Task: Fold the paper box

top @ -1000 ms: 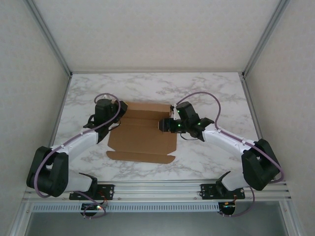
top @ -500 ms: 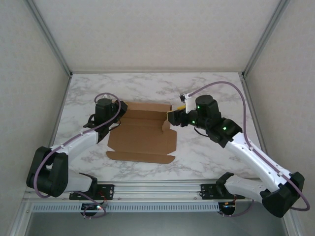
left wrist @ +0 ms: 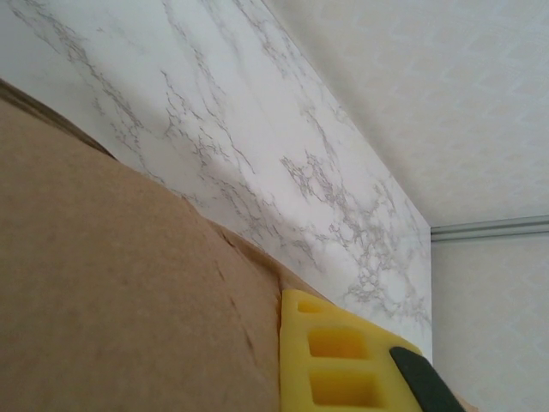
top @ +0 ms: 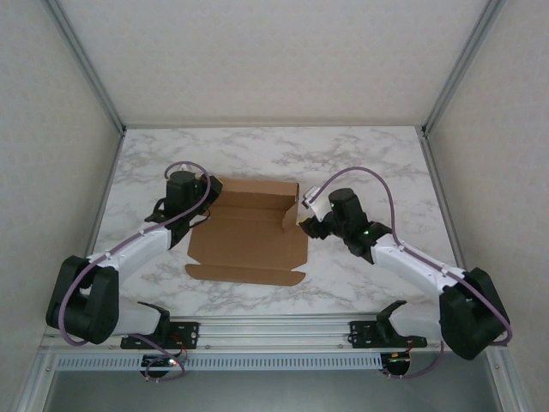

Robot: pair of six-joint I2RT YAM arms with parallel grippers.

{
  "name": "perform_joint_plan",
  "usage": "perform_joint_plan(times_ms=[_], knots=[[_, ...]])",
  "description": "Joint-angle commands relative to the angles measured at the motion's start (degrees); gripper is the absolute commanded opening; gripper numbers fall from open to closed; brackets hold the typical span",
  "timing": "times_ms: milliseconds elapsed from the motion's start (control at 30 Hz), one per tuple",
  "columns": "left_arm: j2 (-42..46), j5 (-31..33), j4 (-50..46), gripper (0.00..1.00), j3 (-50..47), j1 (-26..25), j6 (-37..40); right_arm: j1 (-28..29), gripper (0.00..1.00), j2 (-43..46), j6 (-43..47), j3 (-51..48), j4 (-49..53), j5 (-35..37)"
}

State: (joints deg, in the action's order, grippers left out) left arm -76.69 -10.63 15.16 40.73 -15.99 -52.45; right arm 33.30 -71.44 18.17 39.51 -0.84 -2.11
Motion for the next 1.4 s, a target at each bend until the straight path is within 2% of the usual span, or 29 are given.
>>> perform_joint_plan(times_ms=[0, 200, 633, 1100, 1367], knots=[[-0.57, 1.23, -5.46, 0.00, -0.16, 0.08, 2.26, -2.67, 0.61, -2.23, 5.86, 0.38, -7.07, -5.02], [-0.22, 0.97, -5.05, 0.00, -0.39, 0.15, 2.26, -2.99, 0.64, -8.19, 5.33, 4.77, -6.67, -9.24], [0.48, 0.46, -4.39, 0.00, -1.34, 0.15, 1.83, -2.80, 0.66, -17.67, 1.76, 10.95, -8.90, -8.80], [0.97, 1.14, -4.96, 0.00, -1.44, 0.17, 1.90, -1.35, 0.74, -14.22, 1.37, 6.25, -10.24, -10.63], [0.92, 0.88, -4.48, 0.00, -1.79, 0.14, 1.36, -0.90, 0.76, -16.94, -0.58, 8.30, -11.45, -9.17]])
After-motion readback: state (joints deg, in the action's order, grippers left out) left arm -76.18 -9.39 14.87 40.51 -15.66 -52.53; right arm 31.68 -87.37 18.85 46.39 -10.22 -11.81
